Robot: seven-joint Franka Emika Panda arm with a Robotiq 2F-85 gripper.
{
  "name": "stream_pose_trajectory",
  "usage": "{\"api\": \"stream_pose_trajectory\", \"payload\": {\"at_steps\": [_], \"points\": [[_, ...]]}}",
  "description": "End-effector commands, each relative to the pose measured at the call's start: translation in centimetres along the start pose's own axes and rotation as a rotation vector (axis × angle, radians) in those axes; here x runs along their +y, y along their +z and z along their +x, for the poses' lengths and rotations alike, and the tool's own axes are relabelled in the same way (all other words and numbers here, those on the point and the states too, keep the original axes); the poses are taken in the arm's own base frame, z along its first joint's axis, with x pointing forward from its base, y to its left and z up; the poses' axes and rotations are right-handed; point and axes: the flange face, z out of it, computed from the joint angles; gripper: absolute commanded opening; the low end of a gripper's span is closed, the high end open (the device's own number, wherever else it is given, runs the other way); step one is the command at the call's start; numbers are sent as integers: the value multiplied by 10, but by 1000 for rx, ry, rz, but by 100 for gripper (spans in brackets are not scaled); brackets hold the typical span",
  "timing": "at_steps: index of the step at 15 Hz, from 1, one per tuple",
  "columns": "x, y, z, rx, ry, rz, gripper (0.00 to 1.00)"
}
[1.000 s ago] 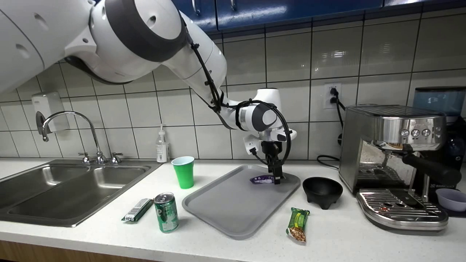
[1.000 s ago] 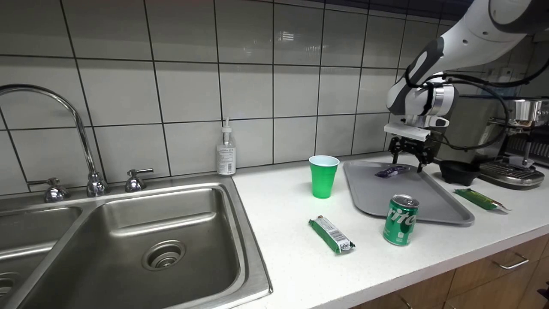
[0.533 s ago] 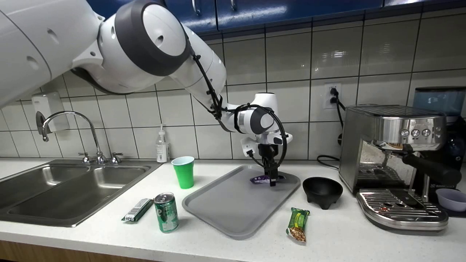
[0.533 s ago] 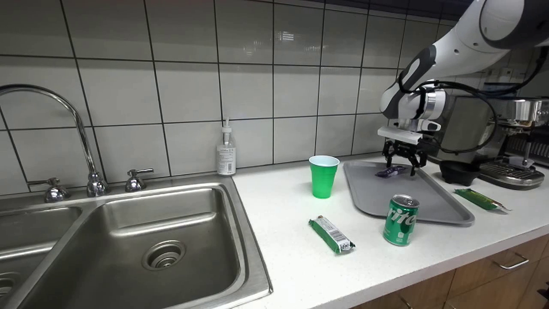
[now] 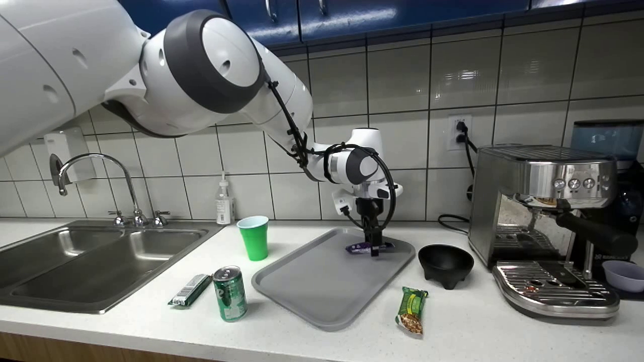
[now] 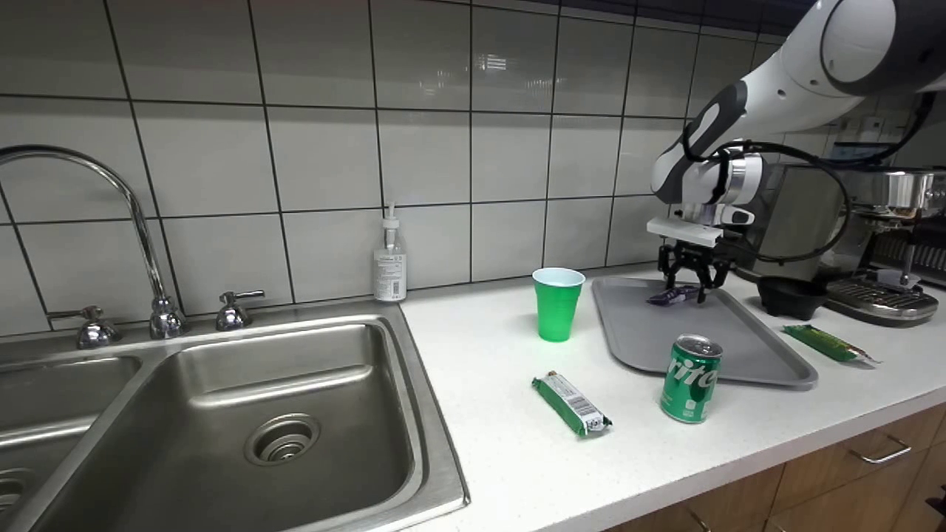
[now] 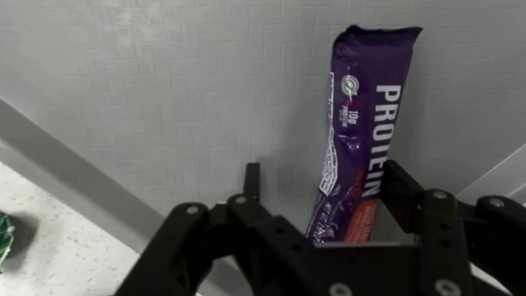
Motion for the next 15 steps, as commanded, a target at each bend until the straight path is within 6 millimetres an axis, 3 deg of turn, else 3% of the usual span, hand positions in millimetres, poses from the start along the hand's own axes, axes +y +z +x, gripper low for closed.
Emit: {"api": "stream_pose_trajectory", "payload": {"at_steps": [1,7,15], "points": [[-6,-5,4,-13,23,-2,42],[-4,-2,7,-9,29,-1,0],[-5,-11,1,-10,12,21,4]]}}
